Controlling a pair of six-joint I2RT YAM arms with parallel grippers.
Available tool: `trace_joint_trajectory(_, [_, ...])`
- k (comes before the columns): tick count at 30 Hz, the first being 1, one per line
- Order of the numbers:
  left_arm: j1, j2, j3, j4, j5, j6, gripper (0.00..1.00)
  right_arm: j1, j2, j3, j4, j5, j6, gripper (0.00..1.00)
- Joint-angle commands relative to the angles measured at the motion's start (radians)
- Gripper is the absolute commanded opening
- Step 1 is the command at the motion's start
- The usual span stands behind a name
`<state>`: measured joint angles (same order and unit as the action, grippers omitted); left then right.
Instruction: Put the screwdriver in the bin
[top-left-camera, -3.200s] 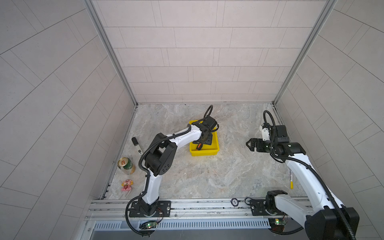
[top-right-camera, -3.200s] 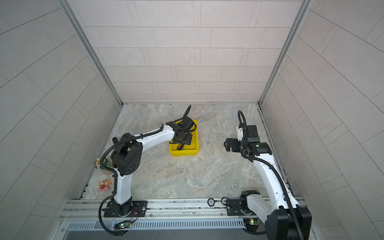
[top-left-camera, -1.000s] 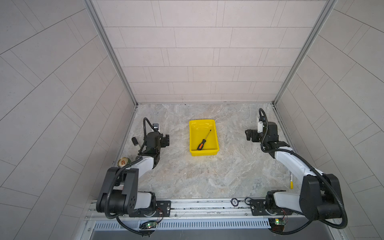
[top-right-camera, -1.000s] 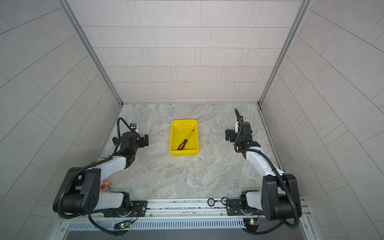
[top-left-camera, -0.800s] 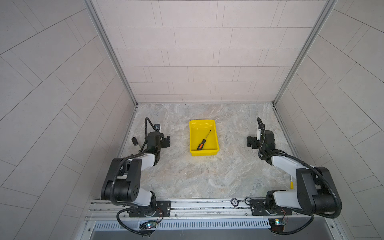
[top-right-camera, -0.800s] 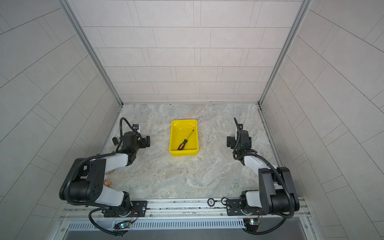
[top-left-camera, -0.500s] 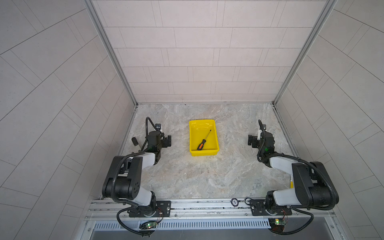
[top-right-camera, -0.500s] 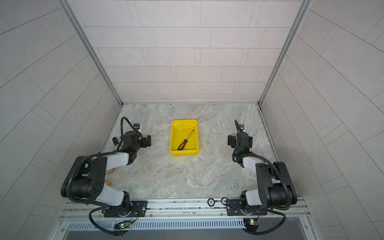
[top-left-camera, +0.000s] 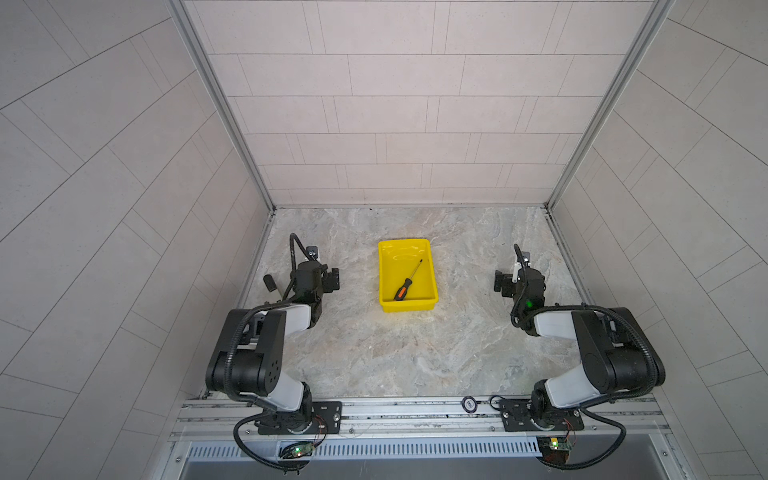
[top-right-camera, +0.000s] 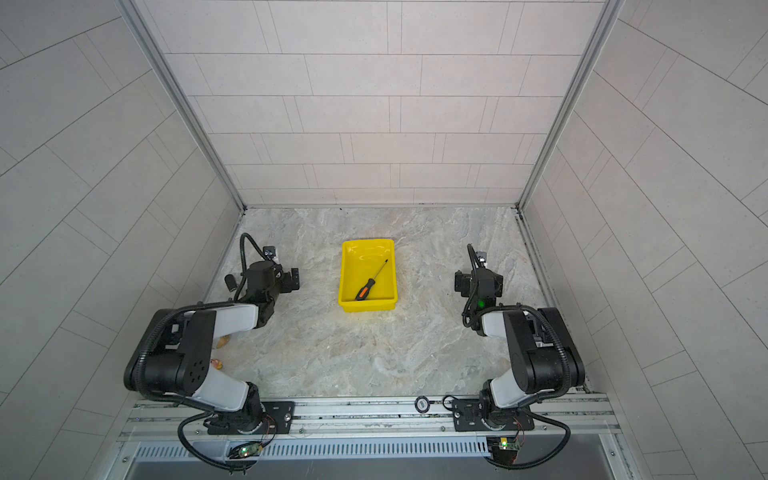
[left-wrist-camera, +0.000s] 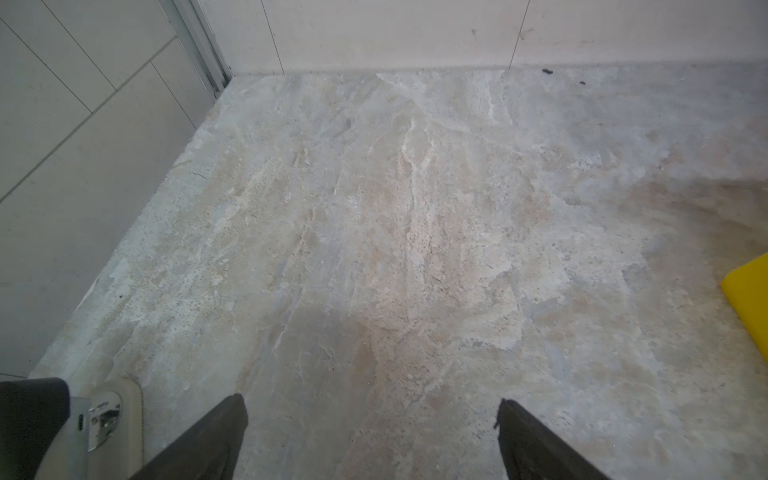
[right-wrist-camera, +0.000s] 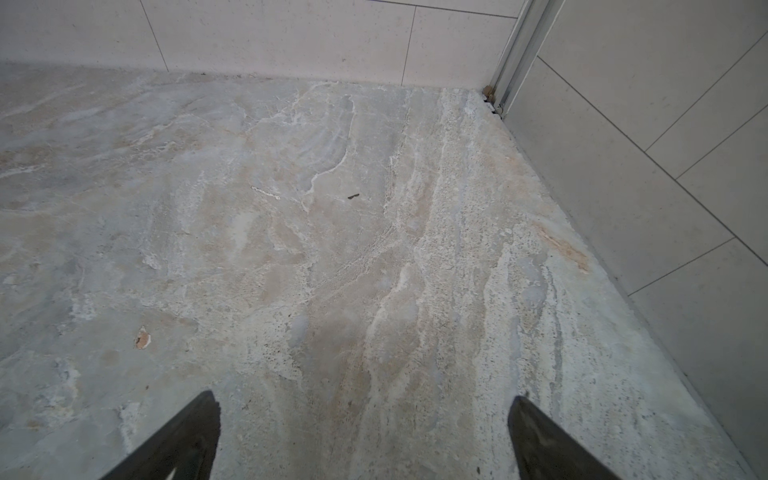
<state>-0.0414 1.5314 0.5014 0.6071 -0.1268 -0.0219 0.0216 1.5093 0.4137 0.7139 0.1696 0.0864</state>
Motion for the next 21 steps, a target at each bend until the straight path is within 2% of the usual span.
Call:
trace_joint_trajectory(1, [0.003, 0.012, -0.024, 0.076, -0.031, -0.010, 1.00, 0.008, -0.003, 0.010, 0.018, 0.024, -0.004, 1.00])
trace_joint_trajectory(9, [0.003, 0.004, -0.034, 0.084, -0.007, 0.000, 1.00, 0.053, 0.000, 0.009, 0.027, 0.068, -0.047, 1.00])
trace_joint_trajectory(11, [0.003, 0.001, -0.043, 0.096, 0.023, 0.012, 1.00, 0.054, -0.001, 0.009, 0.028, 0.068, -0.046, 1.00])
trace_joint_trajectory(21, [0.003, 0.003, -0.043, 0.100, 0.025, 0.011, 1.00, 0.034, 0.004, 0.022, 0.007, 0.061, -0.023, 1.00])
